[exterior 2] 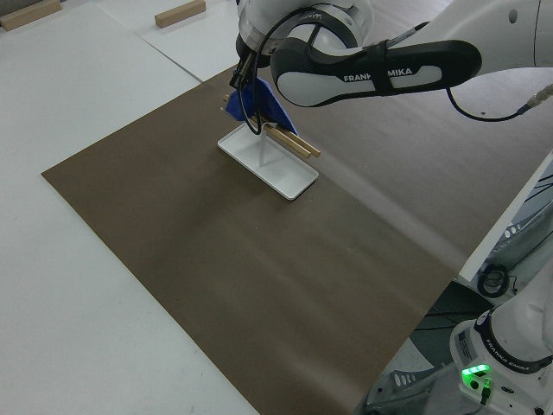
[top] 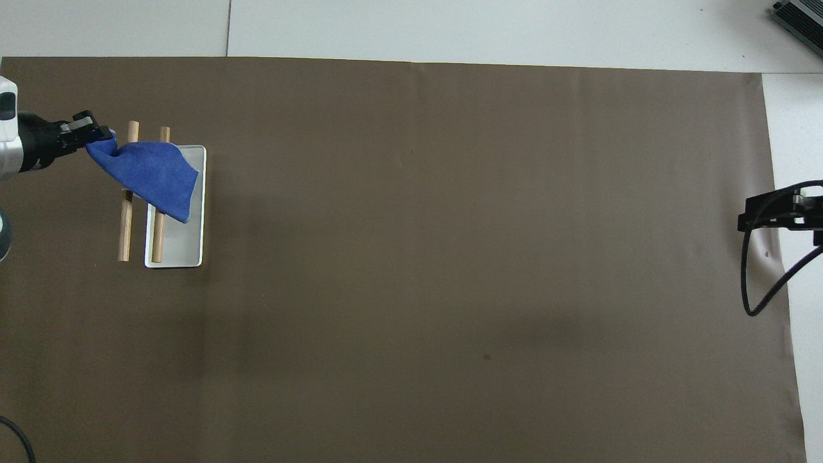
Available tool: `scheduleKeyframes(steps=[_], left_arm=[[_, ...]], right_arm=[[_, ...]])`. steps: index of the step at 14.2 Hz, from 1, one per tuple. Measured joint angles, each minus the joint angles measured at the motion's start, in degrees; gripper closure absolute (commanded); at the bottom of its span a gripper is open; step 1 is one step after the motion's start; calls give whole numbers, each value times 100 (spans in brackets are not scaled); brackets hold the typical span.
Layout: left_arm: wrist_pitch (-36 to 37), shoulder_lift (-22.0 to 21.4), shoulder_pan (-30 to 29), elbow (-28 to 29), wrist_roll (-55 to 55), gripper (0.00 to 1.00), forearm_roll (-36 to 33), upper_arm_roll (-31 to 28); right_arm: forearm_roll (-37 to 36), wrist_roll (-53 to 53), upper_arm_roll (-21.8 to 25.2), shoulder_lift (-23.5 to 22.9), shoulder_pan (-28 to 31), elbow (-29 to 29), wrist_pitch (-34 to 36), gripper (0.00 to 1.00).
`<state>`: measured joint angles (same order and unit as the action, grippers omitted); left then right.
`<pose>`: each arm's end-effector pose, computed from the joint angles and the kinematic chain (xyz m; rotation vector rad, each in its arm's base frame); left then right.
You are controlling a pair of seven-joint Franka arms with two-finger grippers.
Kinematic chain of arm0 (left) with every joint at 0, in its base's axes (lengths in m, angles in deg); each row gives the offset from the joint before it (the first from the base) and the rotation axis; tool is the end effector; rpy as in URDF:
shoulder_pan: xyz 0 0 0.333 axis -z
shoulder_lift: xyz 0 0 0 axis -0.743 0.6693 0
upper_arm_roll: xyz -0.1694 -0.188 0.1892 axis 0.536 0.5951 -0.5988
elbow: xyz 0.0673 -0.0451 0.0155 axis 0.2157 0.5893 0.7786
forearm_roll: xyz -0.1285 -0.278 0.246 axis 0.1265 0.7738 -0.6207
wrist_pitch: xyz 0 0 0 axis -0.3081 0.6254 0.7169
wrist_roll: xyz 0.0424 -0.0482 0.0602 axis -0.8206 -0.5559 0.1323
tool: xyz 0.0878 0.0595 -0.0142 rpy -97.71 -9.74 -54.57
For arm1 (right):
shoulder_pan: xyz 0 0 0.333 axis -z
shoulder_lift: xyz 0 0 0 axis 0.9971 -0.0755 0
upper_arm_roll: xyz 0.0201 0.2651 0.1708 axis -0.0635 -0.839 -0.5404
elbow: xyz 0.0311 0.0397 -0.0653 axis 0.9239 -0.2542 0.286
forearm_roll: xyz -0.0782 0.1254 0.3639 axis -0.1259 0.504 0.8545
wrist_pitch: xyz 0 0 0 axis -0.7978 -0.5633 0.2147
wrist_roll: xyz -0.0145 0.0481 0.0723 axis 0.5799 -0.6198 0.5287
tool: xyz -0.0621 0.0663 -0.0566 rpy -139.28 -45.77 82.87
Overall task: Right arm passes towel to left arm to hang
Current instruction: 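Drape the towel over the wooden dowels with the left gripper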
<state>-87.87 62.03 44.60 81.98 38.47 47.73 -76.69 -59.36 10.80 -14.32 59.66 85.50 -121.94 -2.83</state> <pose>0.6321 0.0393 0.4706 2.8074 0.4715 0.5786 0.5364 -0.0545 0.6195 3.0999 -0.3351 -0.0482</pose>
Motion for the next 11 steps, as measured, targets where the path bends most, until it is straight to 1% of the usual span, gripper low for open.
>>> scheduleKeyframes(steps=[3, 7, 11], left_arm=[[0, -49, -3, 179, -22, 100, -1, -70], [1, -148, -12, 354, -401, 100, -3, -348], [5, -211, -13, 494, -451, 100, -3, -386]], right_arm=[[0, 0, 0, 1, 0, 0, 0, 0], [0, 0, 0, 1, 0, -2, 0, 0], [0, 0, 0, 2, -2, -2, 0, 0]])
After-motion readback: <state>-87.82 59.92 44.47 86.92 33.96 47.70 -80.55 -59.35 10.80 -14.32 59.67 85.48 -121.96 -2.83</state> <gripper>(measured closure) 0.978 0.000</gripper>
